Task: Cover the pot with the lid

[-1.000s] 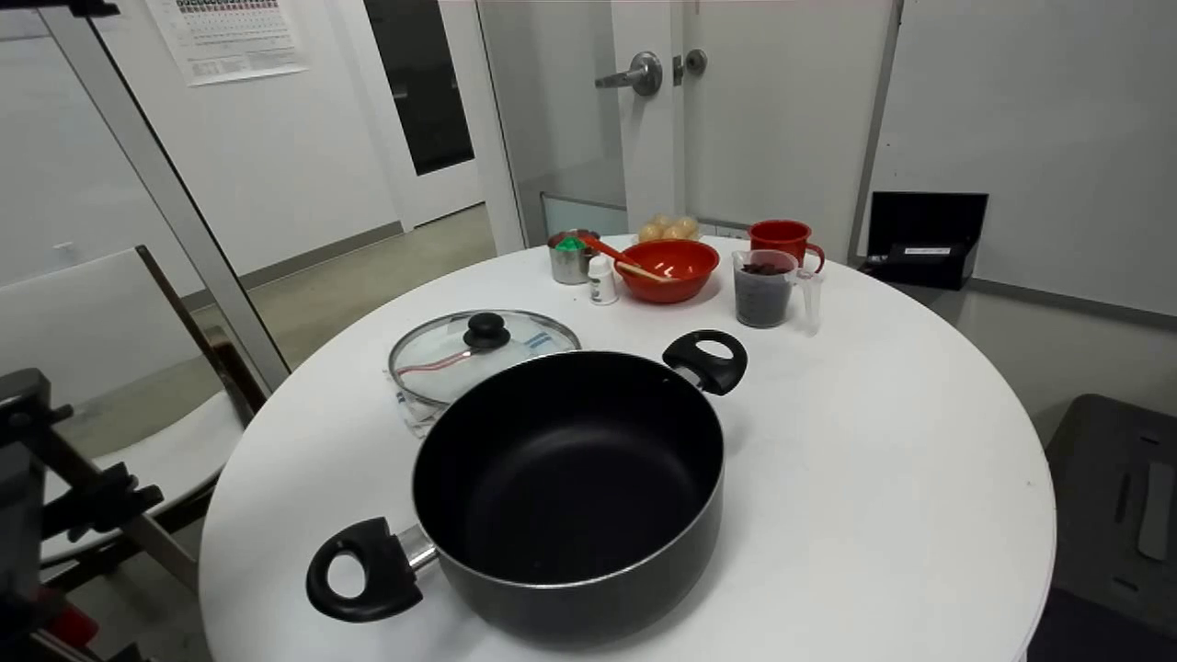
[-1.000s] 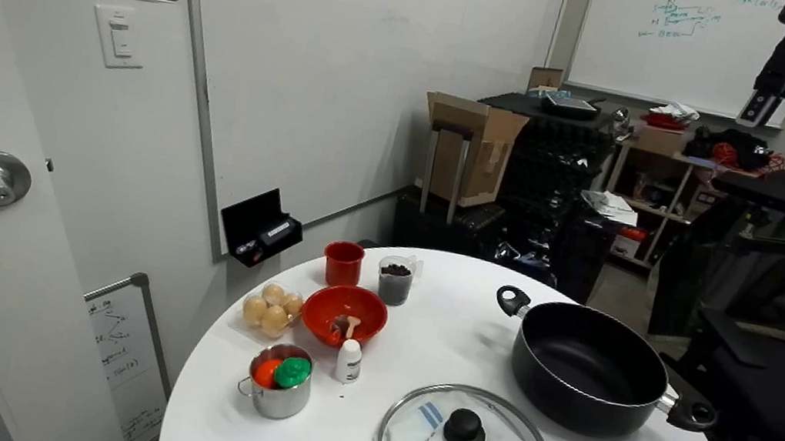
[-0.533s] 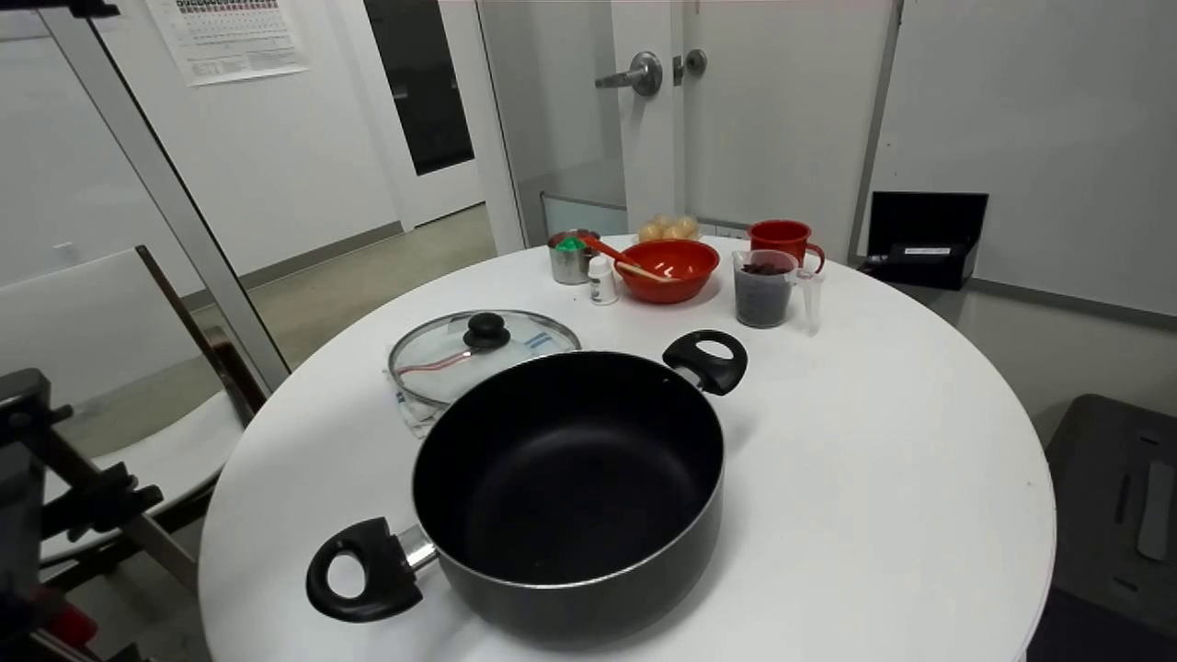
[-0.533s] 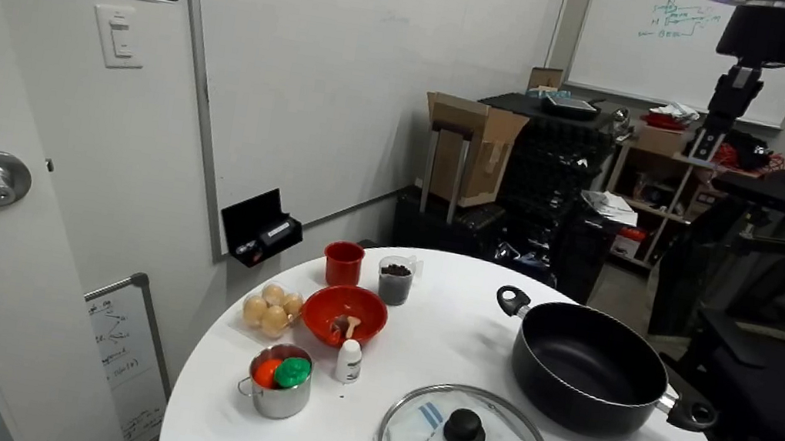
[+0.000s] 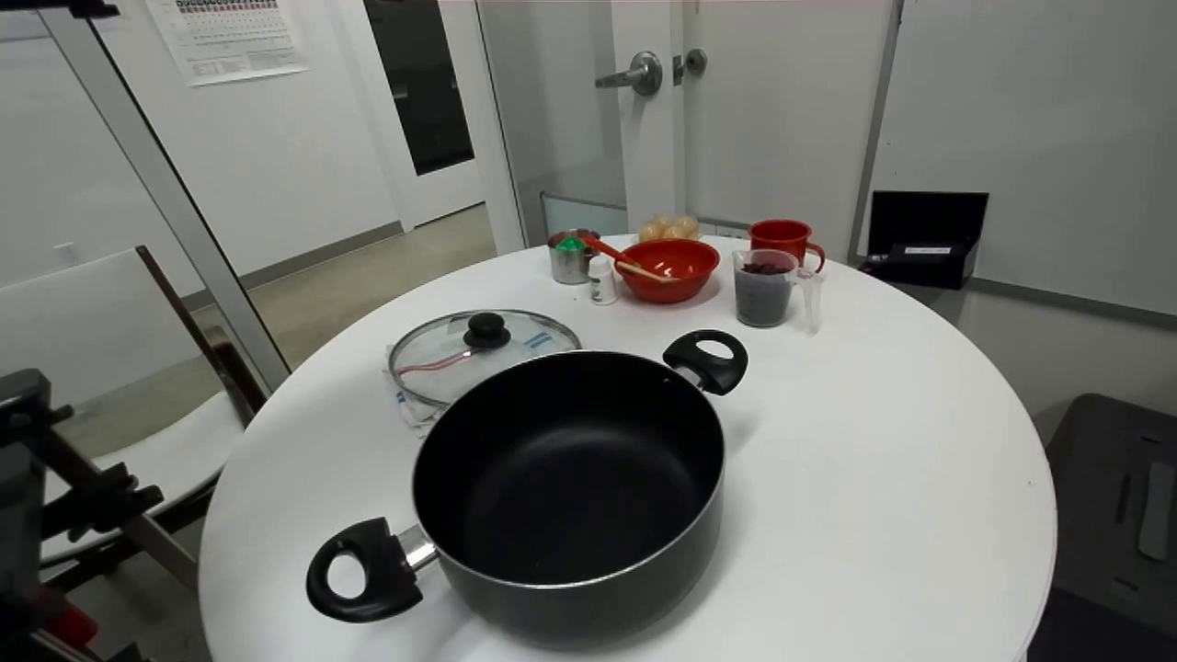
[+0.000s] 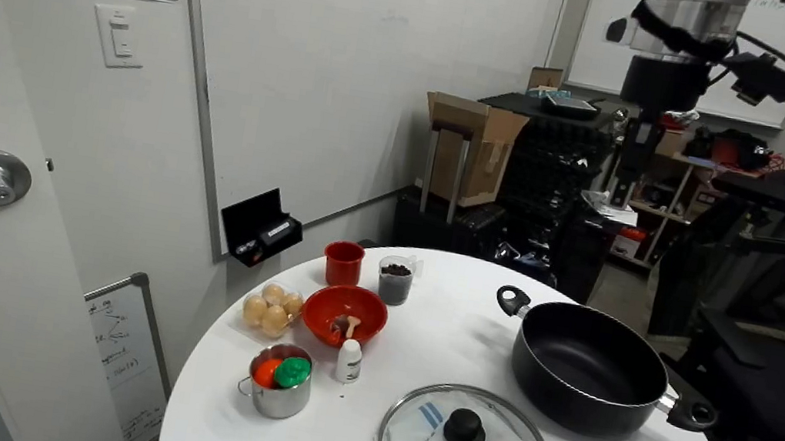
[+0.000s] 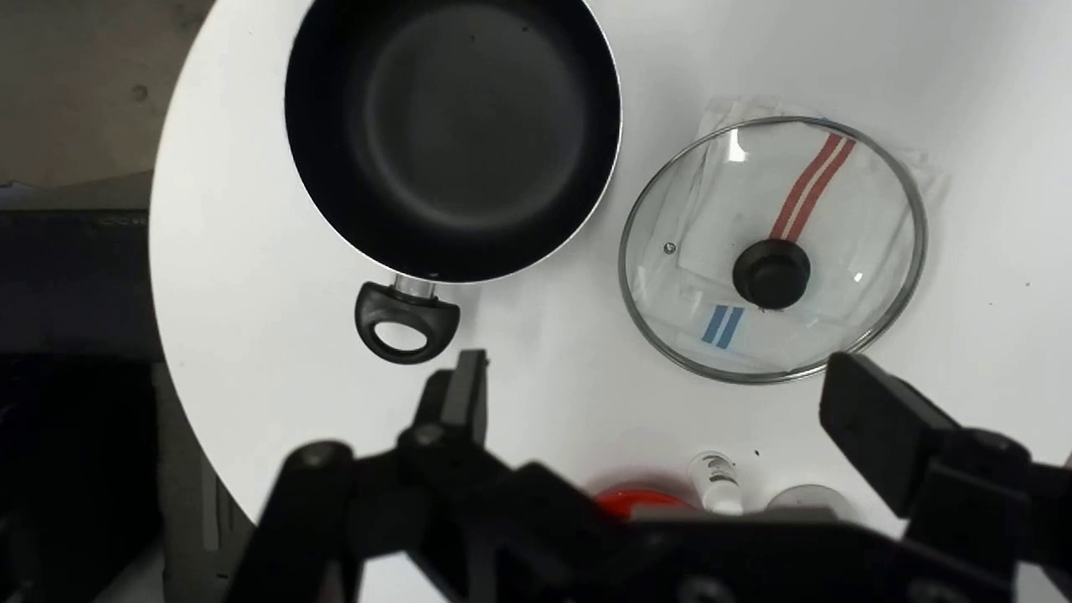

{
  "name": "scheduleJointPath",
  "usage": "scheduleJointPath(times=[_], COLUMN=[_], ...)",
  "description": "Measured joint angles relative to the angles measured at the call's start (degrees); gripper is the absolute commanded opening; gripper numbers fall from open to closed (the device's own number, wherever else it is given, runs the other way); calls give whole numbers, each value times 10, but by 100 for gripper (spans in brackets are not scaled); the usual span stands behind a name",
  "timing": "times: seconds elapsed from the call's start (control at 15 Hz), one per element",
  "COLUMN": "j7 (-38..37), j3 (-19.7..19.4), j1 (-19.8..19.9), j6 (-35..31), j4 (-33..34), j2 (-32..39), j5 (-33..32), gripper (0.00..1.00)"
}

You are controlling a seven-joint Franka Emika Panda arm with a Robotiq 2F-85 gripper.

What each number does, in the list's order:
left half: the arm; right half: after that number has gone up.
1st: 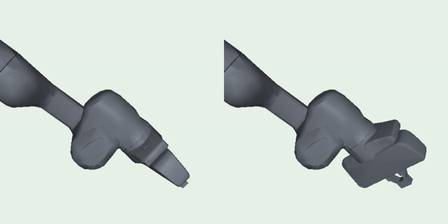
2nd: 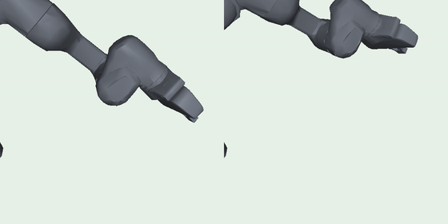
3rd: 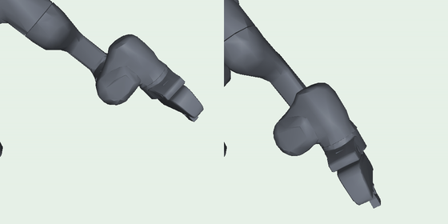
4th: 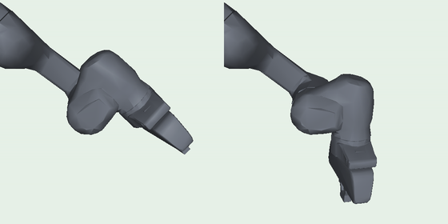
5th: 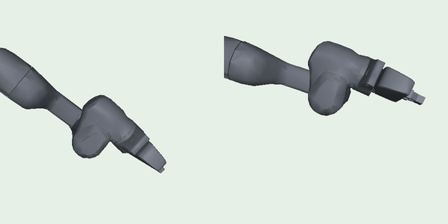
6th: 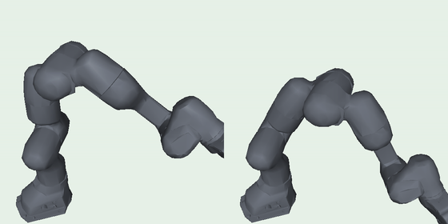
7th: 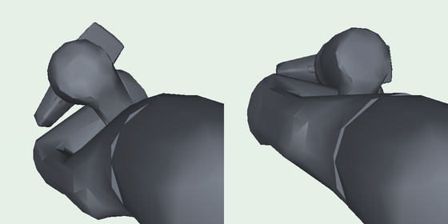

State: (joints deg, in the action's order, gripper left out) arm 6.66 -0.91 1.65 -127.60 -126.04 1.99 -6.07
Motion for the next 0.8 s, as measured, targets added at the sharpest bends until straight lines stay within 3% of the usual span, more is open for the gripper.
scheduleJointPath(times=[0.8], j7=[-2], j3=[41], j1=[-45], j6=[-24], j4=[195], j2=[253], j5=[-12], gripper=[100])
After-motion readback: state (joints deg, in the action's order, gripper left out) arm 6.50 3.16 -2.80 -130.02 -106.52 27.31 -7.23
